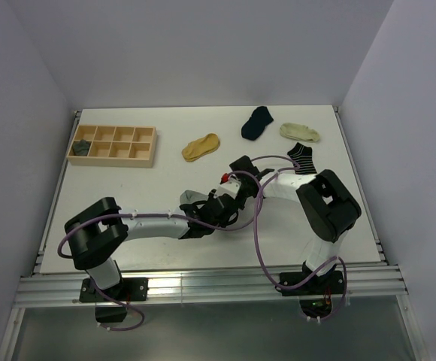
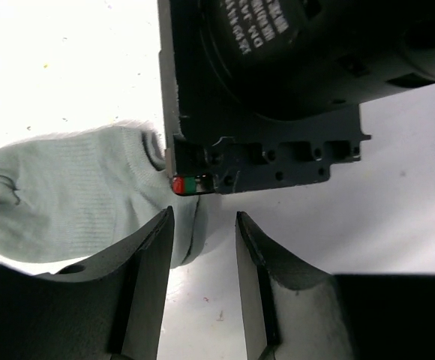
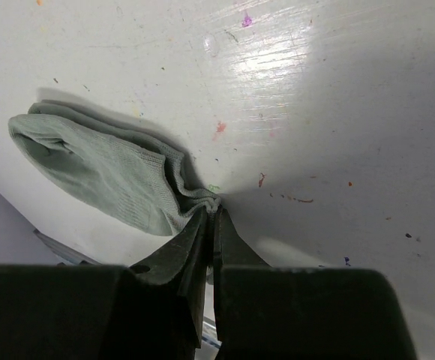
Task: Roll the socks
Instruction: Roll the sock at the center of the board.
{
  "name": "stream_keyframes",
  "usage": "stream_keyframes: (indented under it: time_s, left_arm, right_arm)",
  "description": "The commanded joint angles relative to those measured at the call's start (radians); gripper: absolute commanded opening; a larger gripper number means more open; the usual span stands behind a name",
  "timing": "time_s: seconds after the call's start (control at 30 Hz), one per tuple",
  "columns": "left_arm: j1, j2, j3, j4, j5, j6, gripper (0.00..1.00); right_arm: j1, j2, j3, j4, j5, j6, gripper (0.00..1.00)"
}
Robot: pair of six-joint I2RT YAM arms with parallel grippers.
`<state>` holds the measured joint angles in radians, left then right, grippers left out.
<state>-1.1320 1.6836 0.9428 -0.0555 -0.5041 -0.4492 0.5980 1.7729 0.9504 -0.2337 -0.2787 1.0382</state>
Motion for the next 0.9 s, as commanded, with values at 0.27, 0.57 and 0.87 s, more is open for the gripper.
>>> stream_keyframes:
  time_s: [0.27, 0.57, 0.87]
  left_arm:
    - [-0.029, 0.021, -0.024, 0.04, -0.07, 0.035, 0.44]
    - [-0.054, 0.044, -0.039, 0.036, -0.096, 0.024, 0.44]
    - [-0.054, 0.068, -0.03, 0.02, -0.192, 0.018, 0.43]
  right_arm:
    - [0.005, 0.017, 0.047, -0.021, -0.014, -0.003, 0.0]
    - [0.0, 0.023, 0.042, -0.015, -0.025, -0.001, 0.0]
    - [-0.003, 0.026, 0.033, -0.009, -0.039, 0.002, 0.0]
